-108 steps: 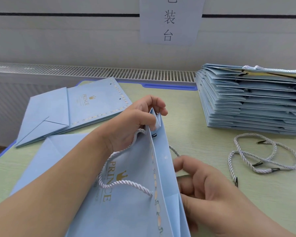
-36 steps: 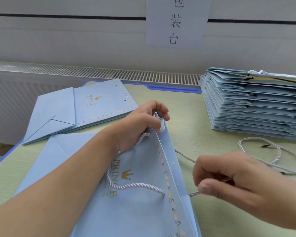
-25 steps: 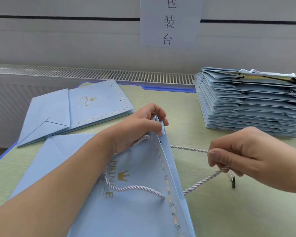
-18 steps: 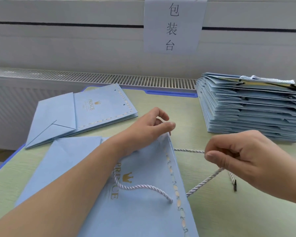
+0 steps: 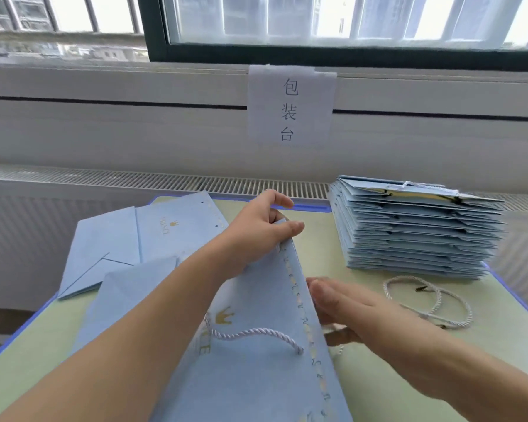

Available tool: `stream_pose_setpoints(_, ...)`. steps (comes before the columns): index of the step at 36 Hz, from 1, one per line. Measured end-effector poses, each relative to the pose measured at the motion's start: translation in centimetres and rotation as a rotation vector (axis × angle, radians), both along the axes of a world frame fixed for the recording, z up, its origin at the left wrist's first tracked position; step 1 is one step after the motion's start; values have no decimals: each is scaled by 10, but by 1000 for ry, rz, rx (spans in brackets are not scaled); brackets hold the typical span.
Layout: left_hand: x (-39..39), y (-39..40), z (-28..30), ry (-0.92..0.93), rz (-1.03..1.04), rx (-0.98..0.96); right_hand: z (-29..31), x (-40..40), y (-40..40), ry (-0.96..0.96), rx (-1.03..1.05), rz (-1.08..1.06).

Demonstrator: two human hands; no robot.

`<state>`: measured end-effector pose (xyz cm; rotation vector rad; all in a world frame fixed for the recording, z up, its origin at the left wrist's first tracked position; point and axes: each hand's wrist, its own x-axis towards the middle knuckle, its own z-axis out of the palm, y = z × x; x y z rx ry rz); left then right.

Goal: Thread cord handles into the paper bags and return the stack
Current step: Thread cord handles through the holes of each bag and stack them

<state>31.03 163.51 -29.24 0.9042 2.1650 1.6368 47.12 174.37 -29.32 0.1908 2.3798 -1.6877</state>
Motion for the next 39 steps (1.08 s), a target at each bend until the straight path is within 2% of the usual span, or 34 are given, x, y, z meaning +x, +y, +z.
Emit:
stream_pose_setpoints(4,7,9,29,87,44,110,19,0,-7,-109,-325,-80)
stream_pose_setpoints(9,15,9,63,280,141,194,61,4,0,-30,-436,-173)
stream_pose_setpoints(13,29,-8,77,782,208,-42,90,8,10,83,-416,-157)
stream_pose_setpoints(15,31,-16,77,936,179,-106,104,14,16,127,-431,-169)
stream_pose_setpoints(20,23,-27,65,991,235,-266,117,29,34,159,-452,-286)
stream_pose_setpoints(23,22,-28,57,977,321,-305,111,35,37,155,-551,-382)
stream_pose_setpoints(26,28,-28,49,860,431,-133,100,37,39,180,-669,-480)
stream_pose_setpoints(29,37,-30,43,626,599,110,94,34,37,271,-808,-565)
stream_pose_setpoints(31,49,-30,44,346,678,344,95,30,34,362,-922,-583)
stream_pose_setpoints(33,62,-30,48,-13,665,571,99,25,30,449,-1011,-601)
stream_pose_setpoints(35,76,-29,50,-432,507,617,101,18,28,508,-1075,-619)
stream_pose_setpoints(37,91,-25,48,-823,155,560,102,11,25,531,-1130,-638)
stream_pose_setpoints(39,105,-17,51,-1033,-184,507,102,5,19,534,-1156,-648)
